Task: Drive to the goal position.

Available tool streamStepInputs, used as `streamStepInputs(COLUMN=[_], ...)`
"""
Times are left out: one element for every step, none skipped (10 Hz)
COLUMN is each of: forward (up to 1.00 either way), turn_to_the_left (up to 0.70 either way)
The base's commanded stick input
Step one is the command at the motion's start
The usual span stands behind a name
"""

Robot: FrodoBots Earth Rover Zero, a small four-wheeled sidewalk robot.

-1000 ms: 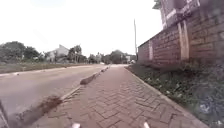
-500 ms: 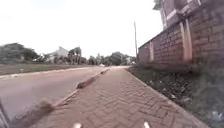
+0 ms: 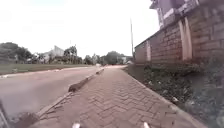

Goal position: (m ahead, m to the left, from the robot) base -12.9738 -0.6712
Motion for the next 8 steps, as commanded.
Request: streamStepInputs(forward=[0.5, 0.5, 0.5, 0.5, 0.5, 0.5, 0.5, 0.5], turn_to_the_left=[0.0, 0.0, 0.0, 0.0, 0.0, 0.0, 0.0, 0.0])
